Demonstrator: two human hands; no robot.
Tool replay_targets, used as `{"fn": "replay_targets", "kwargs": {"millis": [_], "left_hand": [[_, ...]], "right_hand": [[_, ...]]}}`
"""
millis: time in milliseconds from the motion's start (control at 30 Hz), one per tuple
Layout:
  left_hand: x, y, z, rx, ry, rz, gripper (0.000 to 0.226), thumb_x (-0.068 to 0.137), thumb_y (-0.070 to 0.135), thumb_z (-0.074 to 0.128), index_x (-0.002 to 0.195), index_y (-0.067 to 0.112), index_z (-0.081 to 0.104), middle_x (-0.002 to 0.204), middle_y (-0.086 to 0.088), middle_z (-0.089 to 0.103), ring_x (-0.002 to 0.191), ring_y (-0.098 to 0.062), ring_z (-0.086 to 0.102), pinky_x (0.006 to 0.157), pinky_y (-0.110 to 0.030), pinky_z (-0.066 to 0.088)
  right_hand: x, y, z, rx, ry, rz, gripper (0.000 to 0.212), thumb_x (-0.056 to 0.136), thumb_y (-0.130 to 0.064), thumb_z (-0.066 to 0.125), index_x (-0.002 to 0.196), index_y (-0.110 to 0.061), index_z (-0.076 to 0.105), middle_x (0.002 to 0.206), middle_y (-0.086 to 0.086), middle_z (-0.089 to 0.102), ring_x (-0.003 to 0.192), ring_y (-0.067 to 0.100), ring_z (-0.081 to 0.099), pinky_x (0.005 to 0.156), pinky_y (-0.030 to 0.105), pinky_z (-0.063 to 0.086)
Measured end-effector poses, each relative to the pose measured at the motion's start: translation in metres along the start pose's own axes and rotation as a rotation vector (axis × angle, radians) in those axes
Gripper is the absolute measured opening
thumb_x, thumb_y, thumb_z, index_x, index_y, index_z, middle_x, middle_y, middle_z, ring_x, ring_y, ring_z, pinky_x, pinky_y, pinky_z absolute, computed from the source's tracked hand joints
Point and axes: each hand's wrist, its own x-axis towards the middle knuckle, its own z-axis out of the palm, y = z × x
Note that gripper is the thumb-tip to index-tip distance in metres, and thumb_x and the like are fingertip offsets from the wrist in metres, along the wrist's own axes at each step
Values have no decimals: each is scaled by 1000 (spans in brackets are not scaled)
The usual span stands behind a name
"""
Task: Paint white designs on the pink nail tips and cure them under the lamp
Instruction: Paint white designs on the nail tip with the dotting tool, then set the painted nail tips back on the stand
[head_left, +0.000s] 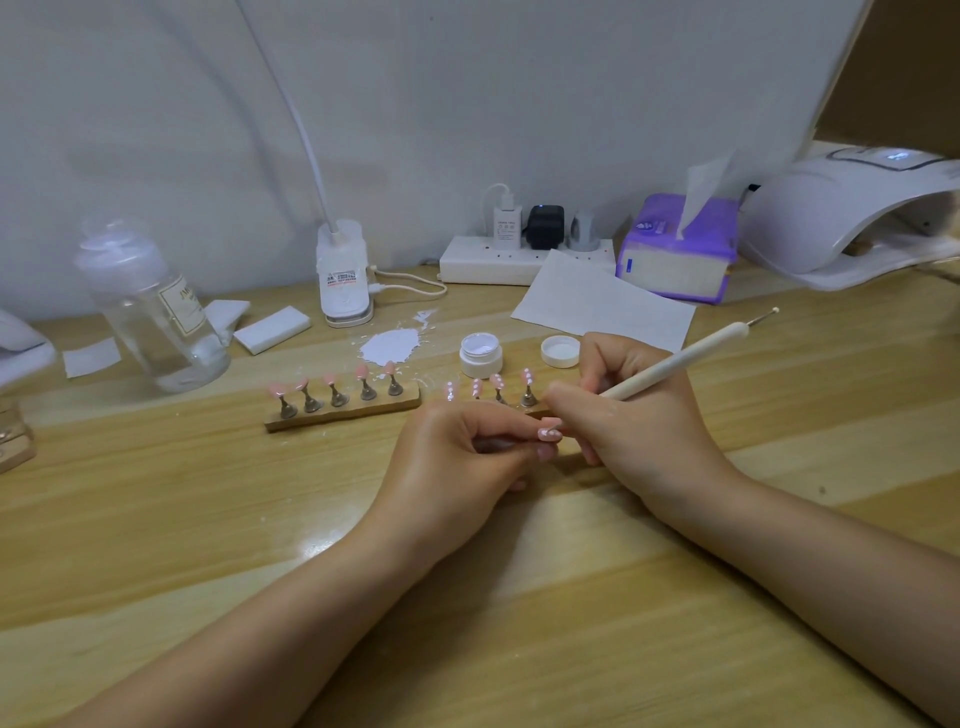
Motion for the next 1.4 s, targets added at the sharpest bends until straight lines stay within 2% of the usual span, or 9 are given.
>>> {"fn": "replay_targets", "kwargs": {"millis": [167, 300, 500, 667, 767, 900, 1033, 1200, 1400], "left_hand": [[0, 0, 0, 20, 6, -1, 29, 75, 0, 71, 67, 27, 73, 71, 12, 72, 63, 5, 62, 54, -11, 49], [-1, 0, -2, 19, -2, -7, 28, 79, 2, 67, 68, 27, 74, 80, 5, 72, 70, -4, 62, 58, -14, 51], [-2, 1, -4, 14, -28, 4, 22, 81, 5, 66, 79, 25, 76, 79, 8, 70, 69, 2, 60, 57, -11, 47], [-3, 2, -5, -25, -15, -6, 23, 78, 6, 68, 76, 27, 75, 85, 7, 72, 72, -2, 61, 59, -13, 50], [-4, 3, -4, -59, 16, -14, 23, 76, 6, 70, 75, 28, 75, 82, 2, 73, 69, -4, 61, 62, -16, 53], [-7, 10, -5, -207, 107, 35, 18, 63, 20, 69, 78, 29, 75, 72, 1, 73, 71, -3, 67, 58, -17, 54], [-9, 12, -5, -245, 137, 63, 19, 59, 25, 67, 76, 28, 75, 74, 9, 73, 68, 0, 67, 53, -13, 51], [-8, 9, -7, -244, 149, 62, 21, 60, 23, 67, 80, 21, 73, 79, 7, 74, 73, -2, 68, 54, -13, 51], [-8, 8, -6, -229, 147, 64, 19, 61, 23, 67, 79, 23, 73, 77, 6, 74, 70, -2, 68, 54, -14, 51]], "right_hand": [[1, 1, -1, 52, 117, -6, 44, 76, -1, 67, 50, -17, 35, 31, -6, 36, 29, 5, 33, 51, 36, 46], [3, -3, -1, 101, 199, -14, 40, 73, -31, 68, 47, -24, 39, 32, -6, 39, 33, 4, 36, 46, 15, 42], [3, -6, -2, 113, 194, 17, 35, 67, -50, 58, 57, -17, 52, 36, 1, 53, 33, 5, 48, 42, 10, 38], [0, -9, -3, 64, 164, 32, 46, 71, -56, 47, 50, -17, 58, 29, 0, 42, 26, 6, 37, 36, 13, 34], [0, -10, -5, 41, 117, 1, 39, 72, -52, 54, 48, -21, 53, 36, 0, 49, 34, 5, 45, 42, 12, 37], [-3, -10, -5, -47, 7, -148, 32, 68, -28, 76, 69, -27, 44, 66, -6, 64, 67, 10, 60, 61, 30, 50], [-7, -8, -4, -187, -115, -249, 36, 67, -18, 73, 83, -25, 42, 88, -9, 69, 85, 3, 63, 76, 15, 46], [-8, -7, -3, -249, -127, -280, 35, 69, -17, 71, 83, -29, 41, 90, -10, 68, 91, 9, 63, 83, 27, 47], [-6, -7, -4, -234, -136, -277, 34, 70, -16, 71, 82, -27, 42, 88, -7, 69, 88, 9, 63, 80, 26, 48]]}}
